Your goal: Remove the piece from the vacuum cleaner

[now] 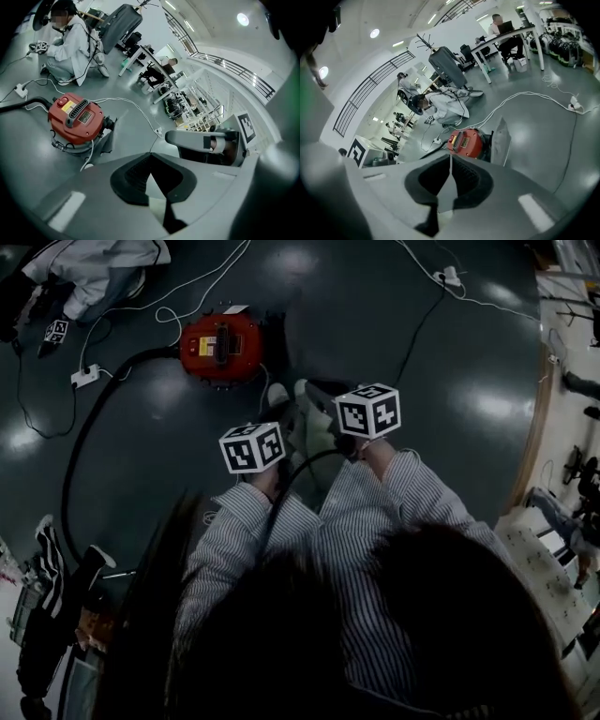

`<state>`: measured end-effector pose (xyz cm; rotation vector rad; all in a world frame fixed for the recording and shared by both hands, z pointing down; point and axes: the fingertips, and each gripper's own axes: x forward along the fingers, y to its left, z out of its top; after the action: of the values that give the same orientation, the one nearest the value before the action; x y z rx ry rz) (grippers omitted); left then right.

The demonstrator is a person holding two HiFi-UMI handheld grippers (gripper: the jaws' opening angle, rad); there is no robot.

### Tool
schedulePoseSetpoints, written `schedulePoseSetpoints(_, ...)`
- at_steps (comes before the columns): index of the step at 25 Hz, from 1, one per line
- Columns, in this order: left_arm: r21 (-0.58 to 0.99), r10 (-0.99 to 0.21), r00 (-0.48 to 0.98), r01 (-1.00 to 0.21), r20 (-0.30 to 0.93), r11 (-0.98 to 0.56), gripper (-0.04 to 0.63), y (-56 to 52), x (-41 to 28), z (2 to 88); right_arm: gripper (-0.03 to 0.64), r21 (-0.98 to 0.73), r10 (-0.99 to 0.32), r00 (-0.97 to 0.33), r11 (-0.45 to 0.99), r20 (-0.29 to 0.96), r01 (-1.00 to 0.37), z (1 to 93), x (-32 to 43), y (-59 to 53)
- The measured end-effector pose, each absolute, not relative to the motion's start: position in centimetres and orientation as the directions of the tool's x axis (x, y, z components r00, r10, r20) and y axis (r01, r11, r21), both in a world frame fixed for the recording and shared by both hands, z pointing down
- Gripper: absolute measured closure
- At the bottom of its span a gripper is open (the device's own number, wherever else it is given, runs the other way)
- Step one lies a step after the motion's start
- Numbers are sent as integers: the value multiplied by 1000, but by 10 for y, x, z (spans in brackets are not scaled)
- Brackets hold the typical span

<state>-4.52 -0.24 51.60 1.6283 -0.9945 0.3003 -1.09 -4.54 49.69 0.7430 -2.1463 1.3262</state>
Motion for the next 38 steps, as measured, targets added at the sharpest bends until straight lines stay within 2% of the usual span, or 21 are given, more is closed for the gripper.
schedulePoseSetpoints(4, 658, -456, 579, -753, 676, 18, 588, -21, -46, 544, 606, -644, -139, -720, 356, 680, -677, 532, -12, -54)
schedulePoseSetpoints(9, 638, -470, 541, -767, 698, 64, 589, -42, -46, 601, 606, -588, -103, -687, 437, 719, -680, 591, -12, -67)
schedulePoseSetpoints(12, 643, -471, 536, -761, 700, 89, 589, -45, -38, 632, 606, -596, -90, -680, 407, 728, -692, 628, -10, -71)
schedulePoseSetpoints(23, 643, -489, 509, -751, 709, 150, 588, -57, -38, 720, 595, -546, -132, -629, 385, 766, -744, 738, -14, -106)
schedulePoseSetpoints(32, 634, -484, 492, -751, 723, 185, 588, -58, -50, 747, 500, -518, -133, -586, 342, 799, -784, 779, -24, -127)
schedulePoseSetpoints(38, 628, -487, 483, -754, 728, 193, 588, -62, -59, 751, 493, -484, -143, -544, 311, 827, -818, 799, -32, -136)
